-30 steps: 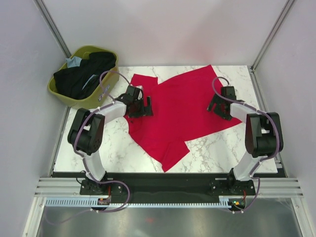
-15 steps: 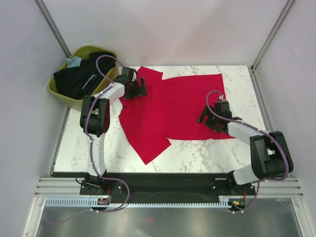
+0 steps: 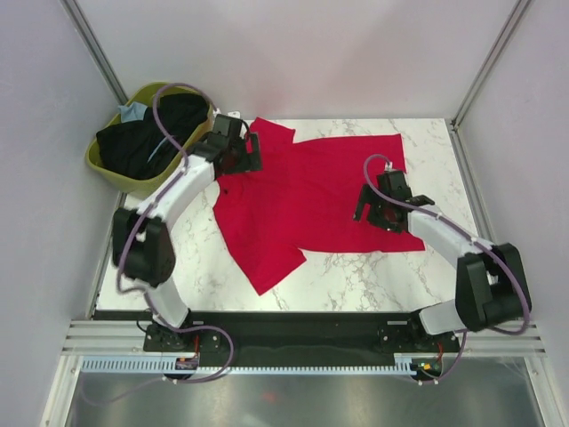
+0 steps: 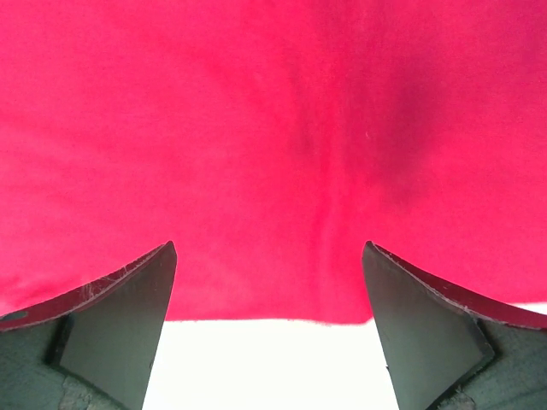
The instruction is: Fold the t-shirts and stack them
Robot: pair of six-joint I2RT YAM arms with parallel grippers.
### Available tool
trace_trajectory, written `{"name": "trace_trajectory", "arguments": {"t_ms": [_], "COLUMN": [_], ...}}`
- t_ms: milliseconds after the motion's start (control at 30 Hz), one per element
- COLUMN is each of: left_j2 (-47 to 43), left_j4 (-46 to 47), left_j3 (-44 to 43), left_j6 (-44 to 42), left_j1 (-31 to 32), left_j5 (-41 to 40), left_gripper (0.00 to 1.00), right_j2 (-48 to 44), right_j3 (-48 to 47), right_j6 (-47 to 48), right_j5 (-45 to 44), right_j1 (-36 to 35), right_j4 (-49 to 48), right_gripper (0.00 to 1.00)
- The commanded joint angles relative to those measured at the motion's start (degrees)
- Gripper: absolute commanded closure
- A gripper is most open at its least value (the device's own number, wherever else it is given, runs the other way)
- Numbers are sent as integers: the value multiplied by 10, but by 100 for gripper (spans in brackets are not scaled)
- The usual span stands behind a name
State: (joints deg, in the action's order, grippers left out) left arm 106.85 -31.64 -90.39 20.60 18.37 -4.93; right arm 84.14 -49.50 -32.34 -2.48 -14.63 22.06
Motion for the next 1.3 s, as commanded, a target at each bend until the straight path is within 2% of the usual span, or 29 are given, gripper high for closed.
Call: {"name": "trace_trajectory", "arguments": {"t_ms": [0, 33, 67, 167, 200, 333, 467, 533, 600, 767, 900, 1067, 1167, 1200, 1267], "left_j2": [-173, -202, -259, -346, -360, -406, -422, -419, -408, -361, -342, -324, -299, -288, -282], "left_j4": [-53, -62, -65, -76, -79, -93, -54, 9, 59, 74, 95, 109, 125, 129, 134], "left_j3": [91, 154, 190, 309, 354, 434, 509, 550, 566, 572, 585, 593, 595, 596, 596], "left_j6": [55, 88, 108, 159, 175, 224, 269, 286, 286, 293, 293, 297, 292, 291, 288], "left_j1": [73, 86, 113, 152, 158, 199, 260, 269, 281, 300, 308, 323, 325, 325, 327], "left_j5": [-139, -134, -134, -100, -70, -22, 5, 42, 63, 55, 75, 61, 59, 60, 58], "left_gripper": [4, 4, 5, 8, 9, 12, 12, 12, 13, 15, 23, 26, 42, 57, 71], "right_j2": [-84, -100, -130, -172, -179, -196, -223, -231, -245, -284, -289, -283, -289, -290, -295], "right_j3": [-26, -21, -14, 14, 25, 49, 71, 78, 80, 90, 95, 98, 102, 102, 100], "right_j6": [12, 9, 3, -3, -4, 0, 5, 4, 5, 8, 4, 0, -3, -5, -14], "right_j5": [-92, -96, -97, -91, -89, -82, -82, -83, -76, -88, -96, -102, -121, -126, -156], "right_j1": [-21, -23, -25, -36, -39, -41, -41, -41, -41, -40, -41, -40, -40, -38, -32], "right_j4": [70, 69, 62, 47, 47, 44, 43, 44, 47, 55, 62, 68, 71, 74, 91], "right_gripper": [2, 2, 2, 2, 2, 2, 2, 2, 2, 2, 2, 2, 2, 2, 2]}}
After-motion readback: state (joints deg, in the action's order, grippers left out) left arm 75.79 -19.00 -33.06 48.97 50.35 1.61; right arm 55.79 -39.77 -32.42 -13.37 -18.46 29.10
